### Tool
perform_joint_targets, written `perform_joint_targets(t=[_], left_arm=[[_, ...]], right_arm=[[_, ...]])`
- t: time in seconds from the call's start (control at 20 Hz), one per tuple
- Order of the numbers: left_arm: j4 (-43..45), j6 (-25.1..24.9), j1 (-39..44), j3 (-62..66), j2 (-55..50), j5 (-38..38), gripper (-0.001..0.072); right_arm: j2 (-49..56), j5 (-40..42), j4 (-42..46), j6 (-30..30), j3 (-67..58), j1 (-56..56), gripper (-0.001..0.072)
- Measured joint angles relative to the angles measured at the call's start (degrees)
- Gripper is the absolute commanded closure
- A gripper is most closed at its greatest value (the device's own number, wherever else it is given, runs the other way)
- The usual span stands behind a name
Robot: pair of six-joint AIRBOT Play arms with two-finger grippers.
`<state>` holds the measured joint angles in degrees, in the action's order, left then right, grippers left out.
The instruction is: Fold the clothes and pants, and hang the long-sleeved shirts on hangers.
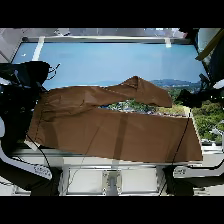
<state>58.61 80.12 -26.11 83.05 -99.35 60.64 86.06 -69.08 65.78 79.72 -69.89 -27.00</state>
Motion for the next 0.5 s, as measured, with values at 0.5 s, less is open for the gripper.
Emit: perform_joint_targets(t=[0.5], left_arm=[[-0.17,0.02,0.07,0.0,0.0,0.22,0.0101]], right_arm=[[9.7,5.66,-19.45,-7.93,1.55,9.49,0.0199]])
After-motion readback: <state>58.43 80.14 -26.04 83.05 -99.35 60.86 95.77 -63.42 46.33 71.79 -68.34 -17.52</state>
